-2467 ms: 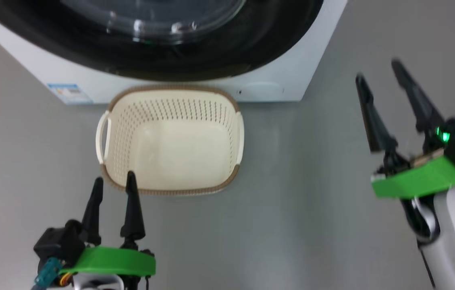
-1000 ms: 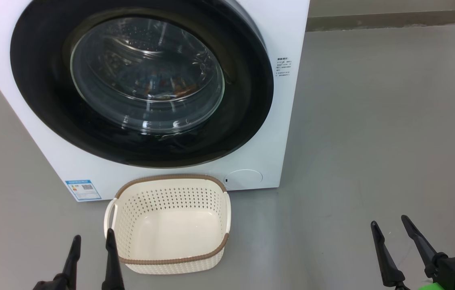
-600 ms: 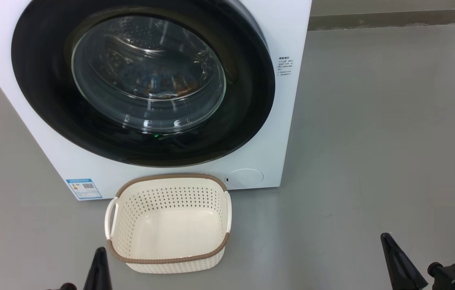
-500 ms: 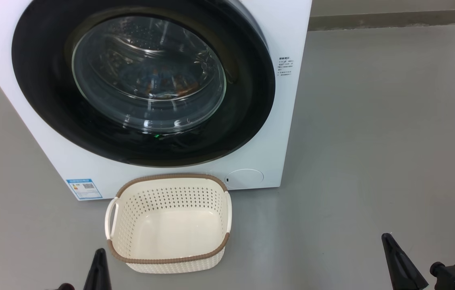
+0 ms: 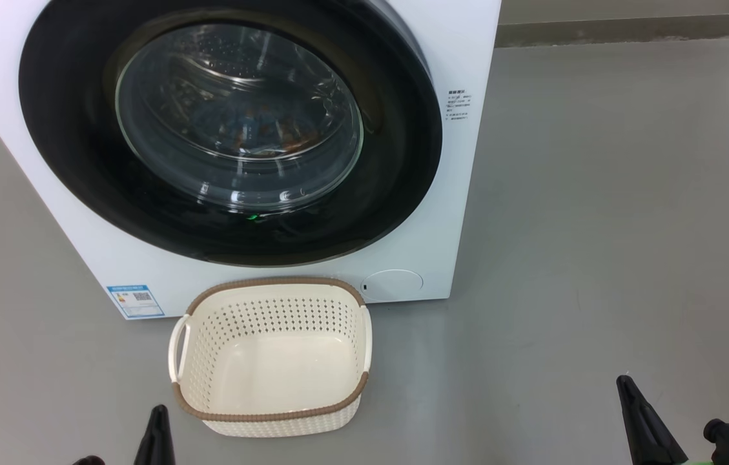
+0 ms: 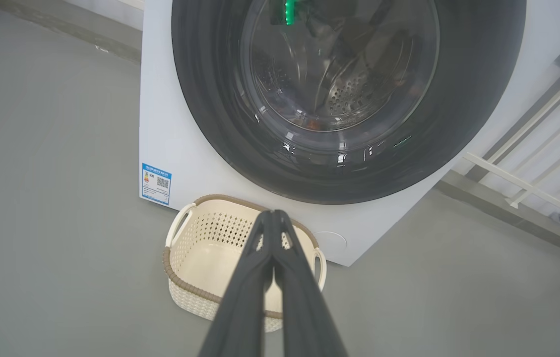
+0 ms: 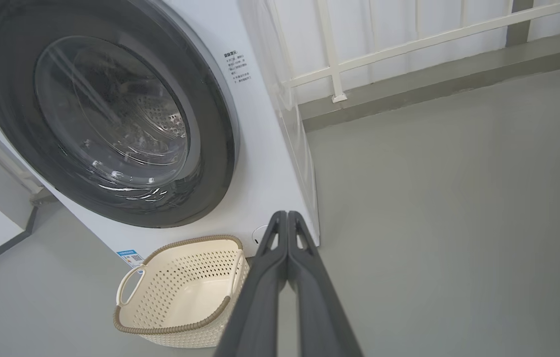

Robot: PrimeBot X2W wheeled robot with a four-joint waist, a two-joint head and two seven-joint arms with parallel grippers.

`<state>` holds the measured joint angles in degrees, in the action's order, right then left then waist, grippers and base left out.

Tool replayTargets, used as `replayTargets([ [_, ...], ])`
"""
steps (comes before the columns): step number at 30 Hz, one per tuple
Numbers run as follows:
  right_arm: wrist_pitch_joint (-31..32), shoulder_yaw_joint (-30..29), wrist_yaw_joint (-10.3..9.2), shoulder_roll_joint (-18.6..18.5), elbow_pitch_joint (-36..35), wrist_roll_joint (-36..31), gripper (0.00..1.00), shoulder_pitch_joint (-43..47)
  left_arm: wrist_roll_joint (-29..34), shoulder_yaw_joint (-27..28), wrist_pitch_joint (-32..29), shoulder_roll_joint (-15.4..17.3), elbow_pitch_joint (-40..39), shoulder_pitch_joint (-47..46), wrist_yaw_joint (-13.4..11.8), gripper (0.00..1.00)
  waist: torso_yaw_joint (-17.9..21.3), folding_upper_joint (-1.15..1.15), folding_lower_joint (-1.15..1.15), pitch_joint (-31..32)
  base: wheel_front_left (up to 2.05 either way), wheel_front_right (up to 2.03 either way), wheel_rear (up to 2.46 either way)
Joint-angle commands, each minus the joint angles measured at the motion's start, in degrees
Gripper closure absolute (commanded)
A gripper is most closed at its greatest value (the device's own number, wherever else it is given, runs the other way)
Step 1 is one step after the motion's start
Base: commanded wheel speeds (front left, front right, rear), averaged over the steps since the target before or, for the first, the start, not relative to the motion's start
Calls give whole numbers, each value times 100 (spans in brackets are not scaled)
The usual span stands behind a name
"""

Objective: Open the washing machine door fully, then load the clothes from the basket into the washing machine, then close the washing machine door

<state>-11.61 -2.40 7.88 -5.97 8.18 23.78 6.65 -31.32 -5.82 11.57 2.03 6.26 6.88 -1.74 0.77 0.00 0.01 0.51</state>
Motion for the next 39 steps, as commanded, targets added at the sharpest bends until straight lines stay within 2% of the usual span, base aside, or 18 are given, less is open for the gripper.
replayTargets([
  [1, 34, 3, -10, -53, -108, 198, 100, -266, -185, 89, -16, 93, -91, -276, 39, 100, -1, 0, -1, -1, 0, 0, 0],
  [39, 617, -65, -21, 20, 141, 2701, 100, -632, -2453, 383, -571, 181, 217, -644, 364, 100, -29, 0, -1, -26, 0, 0, 0],
])
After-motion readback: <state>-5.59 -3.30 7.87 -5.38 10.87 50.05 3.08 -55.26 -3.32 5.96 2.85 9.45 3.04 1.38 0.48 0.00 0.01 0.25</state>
